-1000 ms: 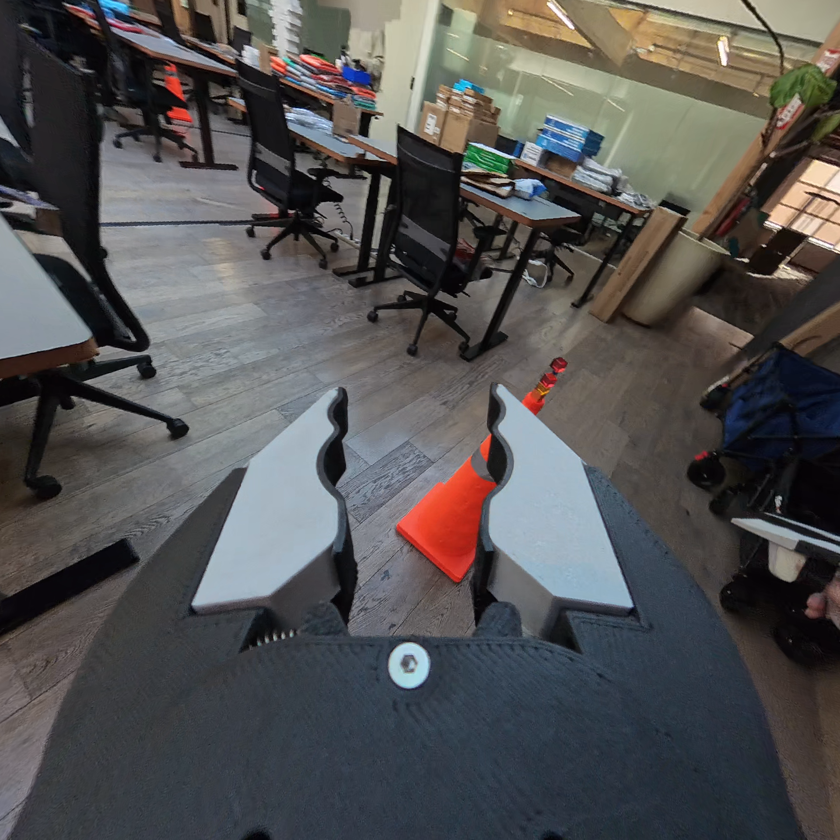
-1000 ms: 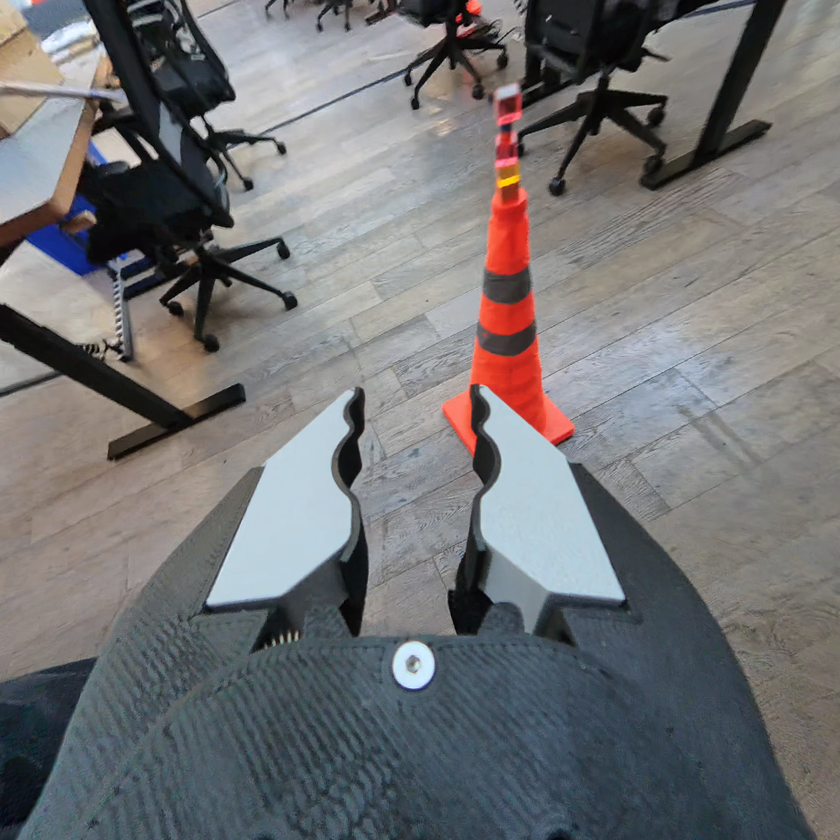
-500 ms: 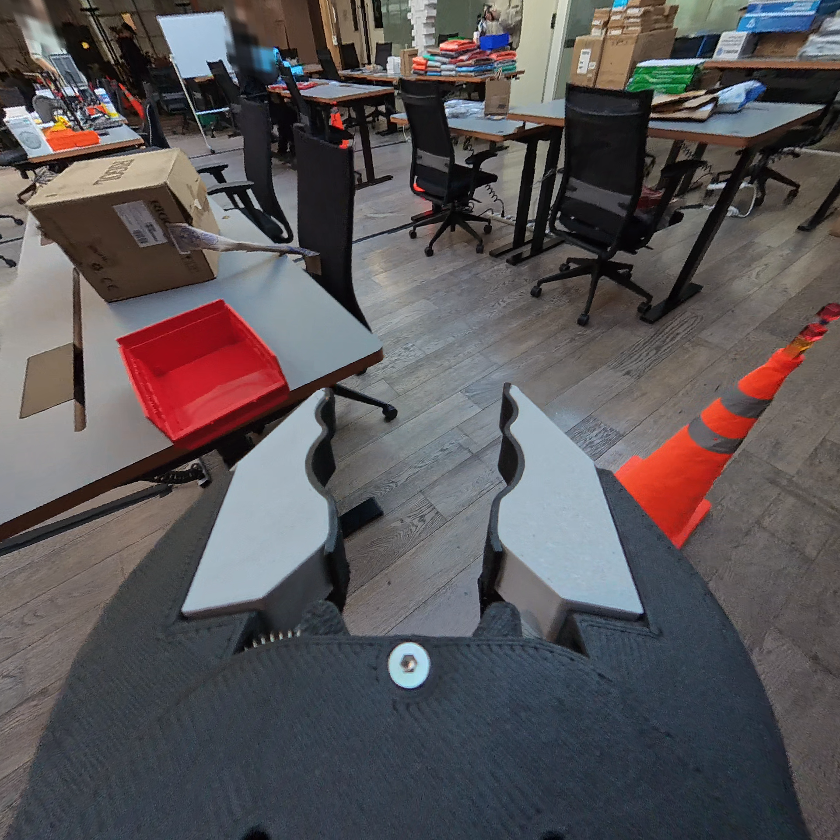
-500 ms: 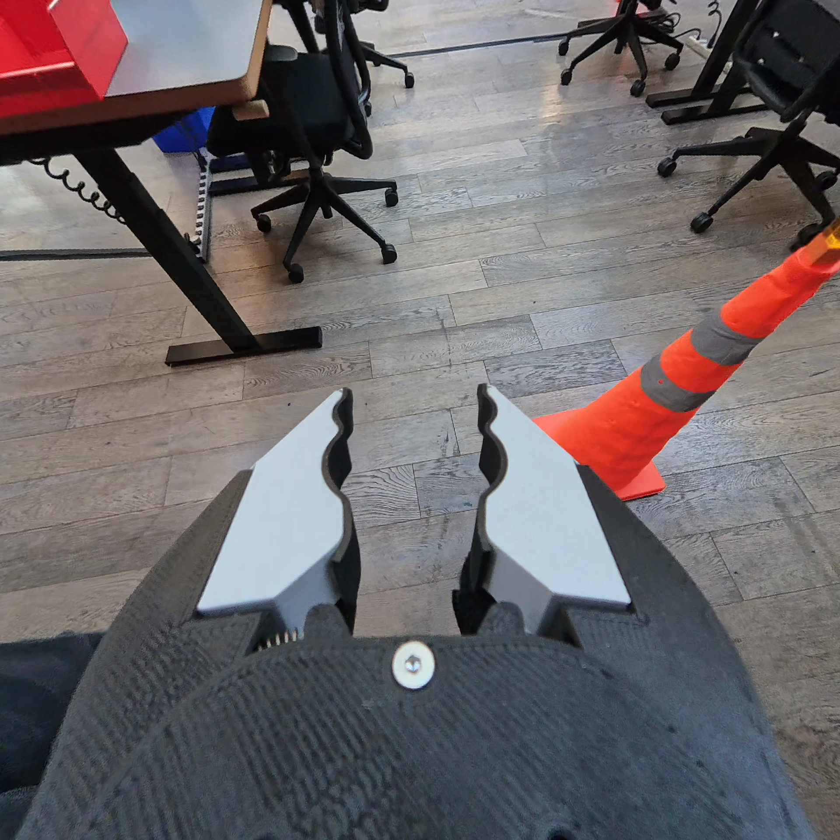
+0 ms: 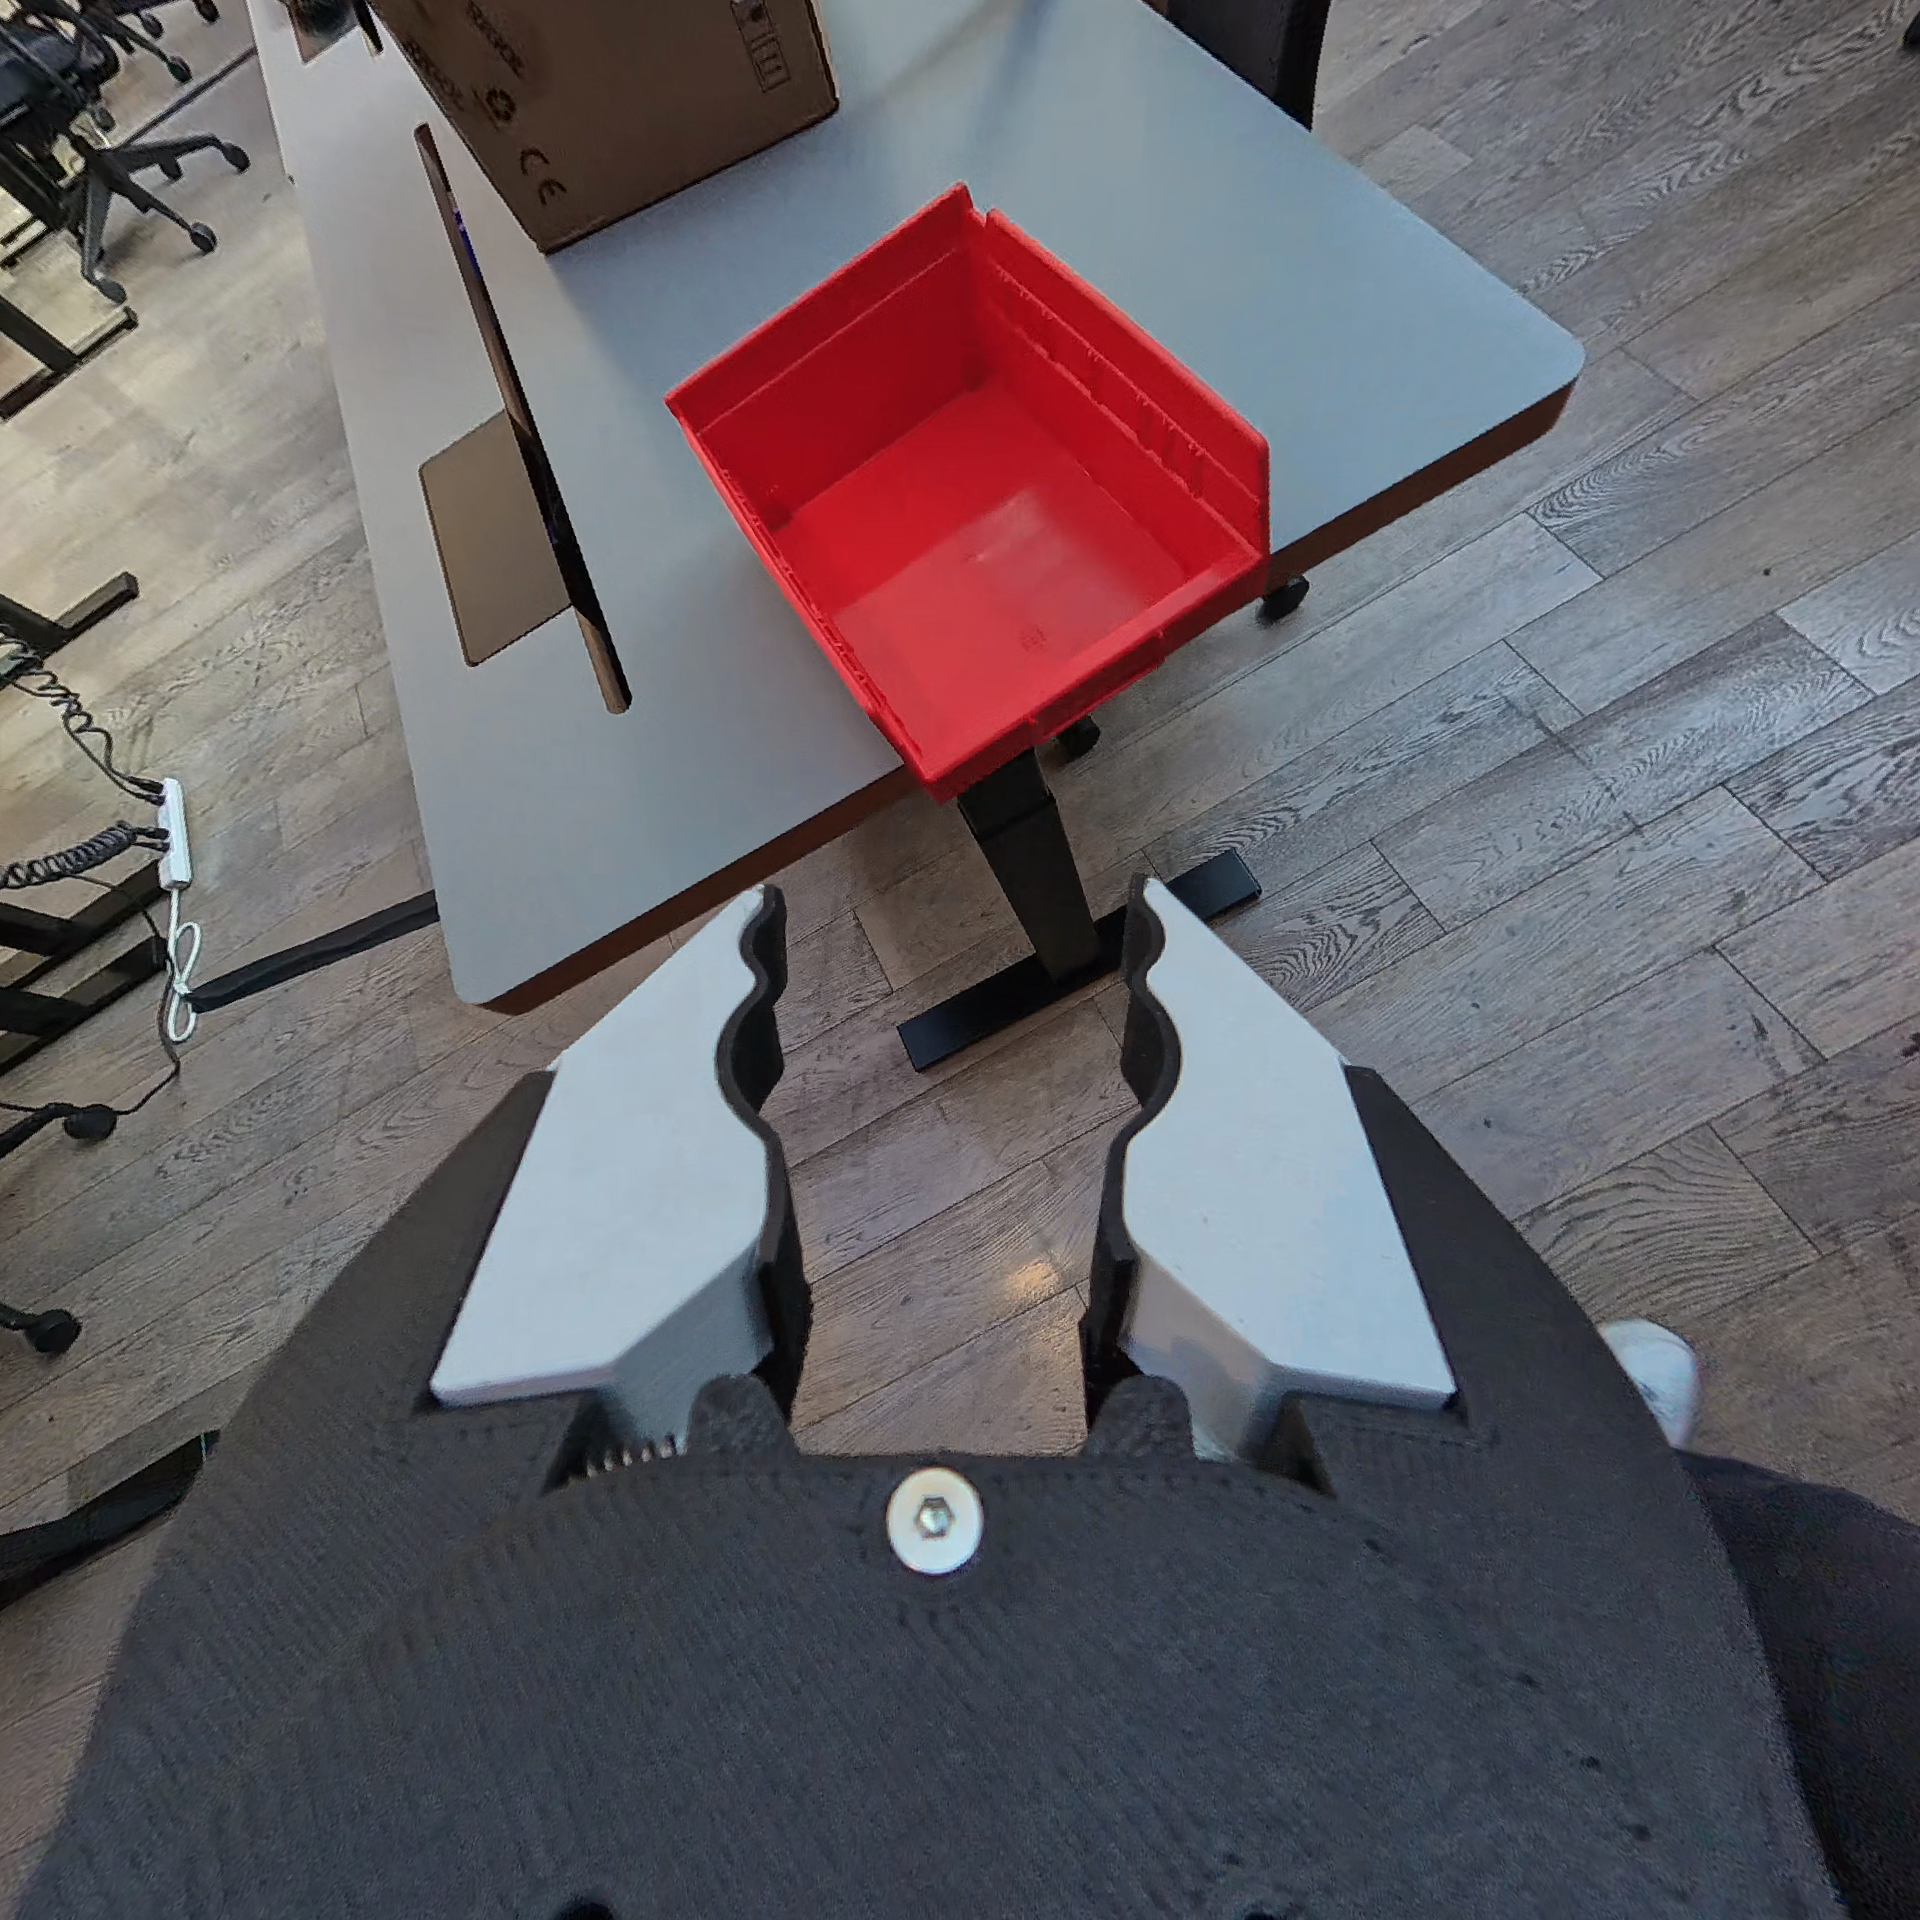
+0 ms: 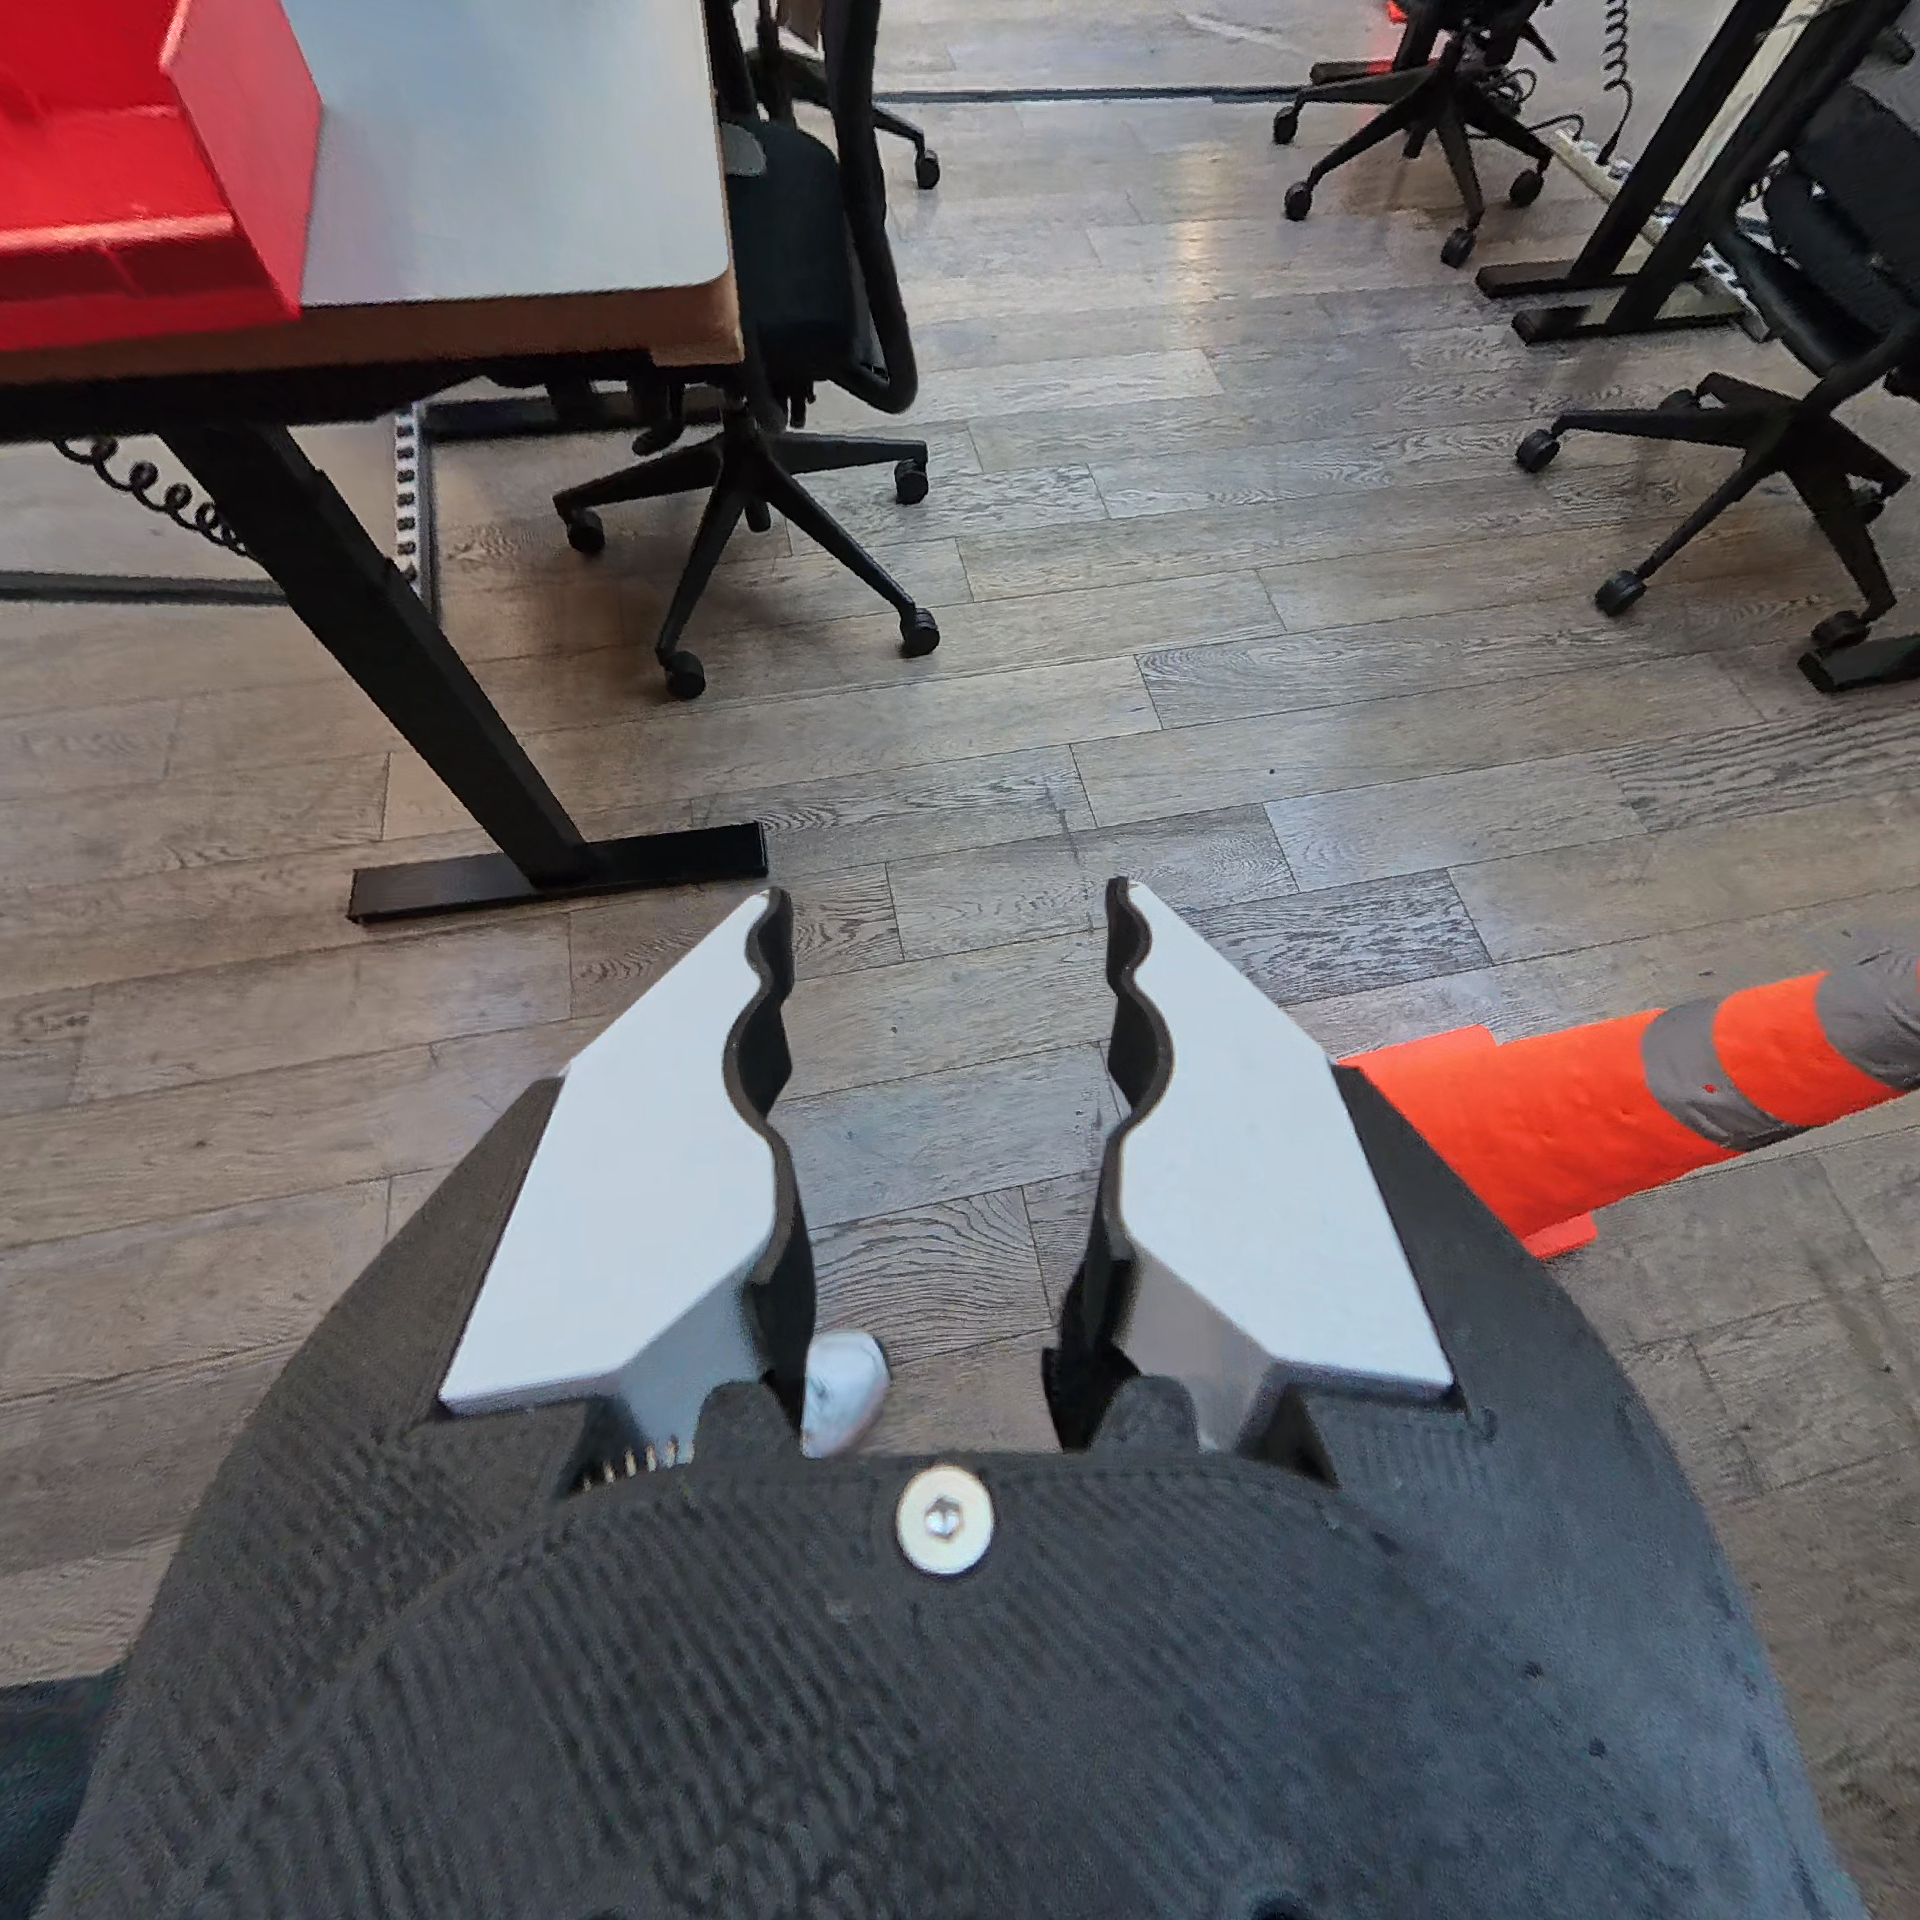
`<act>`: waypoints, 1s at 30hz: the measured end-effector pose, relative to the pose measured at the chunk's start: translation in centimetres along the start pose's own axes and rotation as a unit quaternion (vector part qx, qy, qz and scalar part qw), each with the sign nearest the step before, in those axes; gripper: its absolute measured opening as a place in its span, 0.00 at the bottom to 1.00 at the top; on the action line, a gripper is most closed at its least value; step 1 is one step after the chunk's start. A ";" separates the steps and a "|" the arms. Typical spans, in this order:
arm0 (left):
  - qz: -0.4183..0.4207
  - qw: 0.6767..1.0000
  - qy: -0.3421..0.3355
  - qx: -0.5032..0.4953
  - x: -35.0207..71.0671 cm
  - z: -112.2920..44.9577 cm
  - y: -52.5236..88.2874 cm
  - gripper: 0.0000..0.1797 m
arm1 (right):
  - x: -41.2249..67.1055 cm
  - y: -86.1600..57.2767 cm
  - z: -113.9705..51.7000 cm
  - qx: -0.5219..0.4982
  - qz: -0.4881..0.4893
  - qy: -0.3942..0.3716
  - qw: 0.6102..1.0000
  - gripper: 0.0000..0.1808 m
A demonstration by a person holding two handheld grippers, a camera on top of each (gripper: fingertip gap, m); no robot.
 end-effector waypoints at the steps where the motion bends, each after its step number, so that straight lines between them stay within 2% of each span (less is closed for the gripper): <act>1: 0.002 1.000 0.002 -0.001 0.7 -1.3 0.4 0.36 | 0.6 0.4 -0.9 -0.002 0.012 0.007 1.000 0.33; 8: 0.016 0.998 0.060 0.003 3.6 -11.0 3.9 0.36 | 5.7 5.0 -12.7 0.041 0.050 0.036 0.997 0.33; 12: 0.081 0.993 0.079 -0.019 4.6 -16.4 7.7 0.32 | 12.1 10.3 -19.9 0.093 0.102 0.044 0.990 0.34; 15: 0.140 0.979 0.134 -0.069 5.9 -21.9 9.6 0.39 | 17.1 14.1 -22.8 0.122 0.112 0.036 0.986 0.34; 17: 0.185 0.962 0.167 -0.115 7.1 -26.0 10.3 0.41 | 18.9 16.0 -24.2 0.131 0.093 0.026 0.987 0.34; 19: 0.195 0.949 0.201 -0.147 7.8 -30.3 11.2 0.40 | 19.3 17.1 -25.4 0.116 0.069 0.037 0.990 0.35; 24: 0.125 0.909 0.311 -0.248 6.9 -38.5 11.6 0.38 | 18.6 19.6 -24.0 0.042 -0.048 0.052 0.997 0.37; 27: 0.130 0.855 0.368 -0.341 6.0 -39.8 9.6 0.29 | 17.8 22.5 -22.4 0.053 -0.152 0.031 0.987 0.38; 30: 0.089 0.851 0.385 -0.346 5.8 -40.8 9.5 0.22 | 18.1 25.4 -22.8 0.119 -0.205 0.020 0.971 0.37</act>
Point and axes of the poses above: each gripper's, where its closed fingertips meet, z back along the fingers, x out of its top, y = z × x across the jaws, the point moved 6 cm from there along z, back along the fingers, and after that the axes turned 7 degrees about y, right-handed, at the moved point
